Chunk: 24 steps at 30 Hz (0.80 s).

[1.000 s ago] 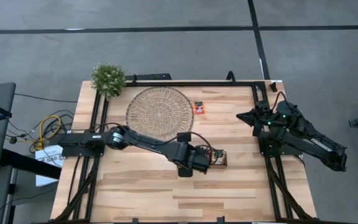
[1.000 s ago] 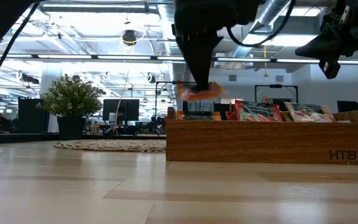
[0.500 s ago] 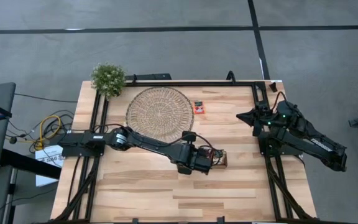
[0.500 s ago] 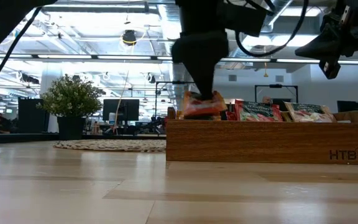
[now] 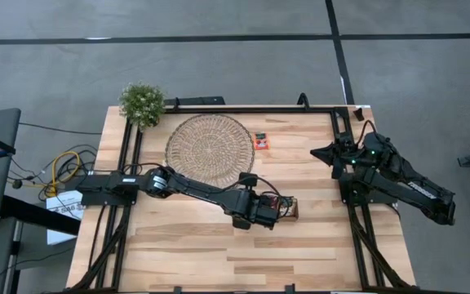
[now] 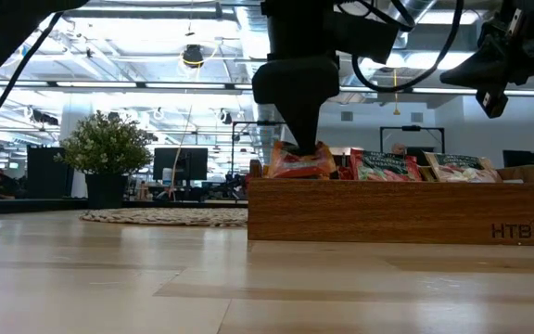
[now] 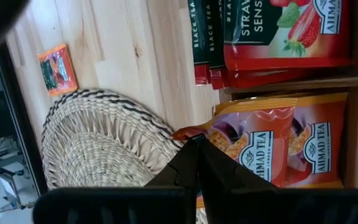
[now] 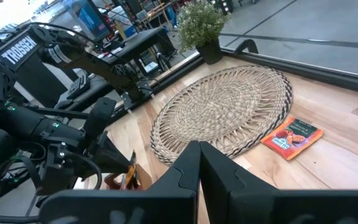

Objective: Pick & Place Tea
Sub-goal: Put the left orange tea bag into the left slot of the wooden organizer

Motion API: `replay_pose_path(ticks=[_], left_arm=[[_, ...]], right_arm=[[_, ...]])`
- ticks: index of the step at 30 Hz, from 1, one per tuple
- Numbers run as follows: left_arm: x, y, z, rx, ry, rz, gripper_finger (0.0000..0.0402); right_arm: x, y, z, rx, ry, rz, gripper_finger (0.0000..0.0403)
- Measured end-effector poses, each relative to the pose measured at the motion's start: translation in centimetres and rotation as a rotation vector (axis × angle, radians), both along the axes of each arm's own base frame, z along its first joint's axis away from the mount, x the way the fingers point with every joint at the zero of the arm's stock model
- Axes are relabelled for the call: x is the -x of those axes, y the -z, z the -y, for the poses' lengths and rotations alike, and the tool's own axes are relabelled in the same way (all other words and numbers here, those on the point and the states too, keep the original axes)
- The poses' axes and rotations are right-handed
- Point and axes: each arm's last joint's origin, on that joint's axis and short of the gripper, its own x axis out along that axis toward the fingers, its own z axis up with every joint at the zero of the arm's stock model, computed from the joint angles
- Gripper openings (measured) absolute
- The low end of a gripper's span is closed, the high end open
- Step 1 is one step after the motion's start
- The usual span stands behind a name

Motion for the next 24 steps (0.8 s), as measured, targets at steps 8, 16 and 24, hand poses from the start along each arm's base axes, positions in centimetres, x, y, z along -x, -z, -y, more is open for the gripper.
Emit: replay_pose_path(ticks=[8, 16, 24], left_arm=[[0.04, 0.10, 0.18, 0.072, -0.005, -0.014, 0.0000], [0.05, 0.12, 0.21, 0.085, -0.009, -0.014, 0.0000], [0.05, 0.12, 0.21, 0.085, -0.010, -0.014, 0.0000]], right_arm=[[0.00, 0.00, 0.00, 0.000, 0.000, 0.000, 0.0000], [0.00, 0.00, 0.00, 0.000, 0.000, 0.000, 0.0000], [0.00, 0.00, 0.00, 0.000, 0.000, 0.000, 0.0000]])
